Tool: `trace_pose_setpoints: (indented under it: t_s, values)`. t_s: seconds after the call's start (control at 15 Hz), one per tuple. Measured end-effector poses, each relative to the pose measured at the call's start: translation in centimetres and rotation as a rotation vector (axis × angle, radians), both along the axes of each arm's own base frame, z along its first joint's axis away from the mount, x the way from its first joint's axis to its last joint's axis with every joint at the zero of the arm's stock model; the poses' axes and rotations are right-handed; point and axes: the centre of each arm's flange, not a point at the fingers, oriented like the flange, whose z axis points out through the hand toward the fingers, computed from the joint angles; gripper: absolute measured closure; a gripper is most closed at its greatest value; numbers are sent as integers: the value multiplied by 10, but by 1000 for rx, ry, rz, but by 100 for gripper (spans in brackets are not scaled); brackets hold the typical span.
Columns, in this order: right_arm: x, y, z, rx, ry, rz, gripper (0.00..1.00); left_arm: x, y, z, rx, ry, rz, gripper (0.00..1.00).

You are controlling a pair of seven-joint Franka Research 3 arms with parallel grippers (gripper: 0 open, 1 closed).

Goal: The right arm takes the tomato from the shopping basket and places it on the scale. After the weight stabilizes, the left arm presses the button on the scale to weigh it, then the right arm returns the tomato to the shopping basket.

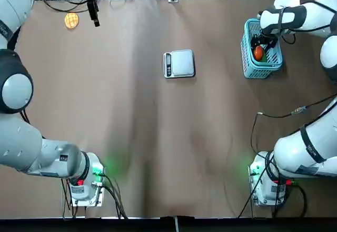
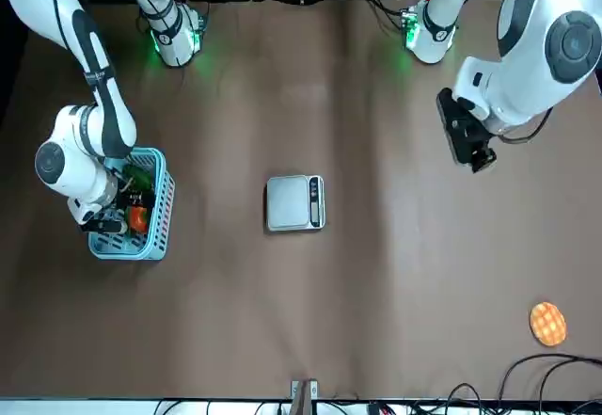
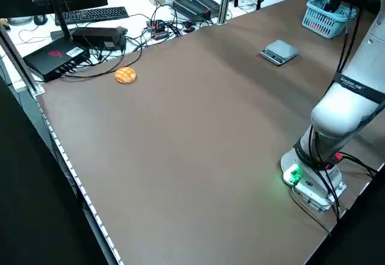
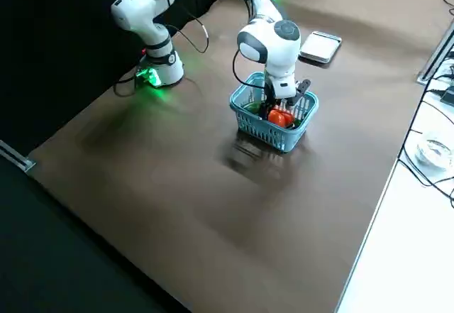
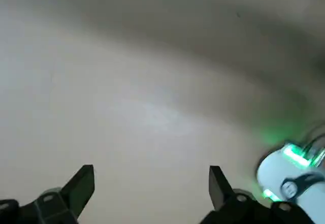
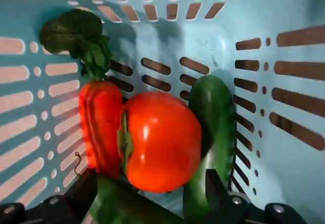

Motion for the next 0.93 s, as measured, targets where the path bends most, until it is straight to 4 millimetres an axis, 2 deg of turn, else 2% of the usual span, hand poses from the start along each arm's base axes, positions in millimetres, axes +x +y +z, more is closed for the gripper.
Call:
trace_pose_setpoints:
  t_s: [0.2, 0.4, 0.53, 0.6, 0.67, 0.8, 0.93]
  values:
    - [0, -2, -9, 0, 7, -6, 7, 12, -1, -16, -109, 9, -194, 0]
    - [0, -5, -22, 1, 6, -11, 8, 17, -1, -28, -142, 25, -253, 0]
    - [-1, -5, -29, 2, 14, -13, 10, 17, -10, -29, -147, 19, -279, 0]
    - [-1, -5, -30, 2, 16, -13, 10, 15, -19, -29, -150, 10, -299, 0]
    - [-1, -5, -30, 2, 16, -12, 14, 13, -34, -29, -151, -4, -326, 0]
    - [-1, -6, -29, 2, 17, -14, 30, 4, -68, -30, -141, -20, -376, 0]
    - [-1, -6, -29, 2, 19, -13, 30, -2, -90, -33, -136, -29, -387, 1]
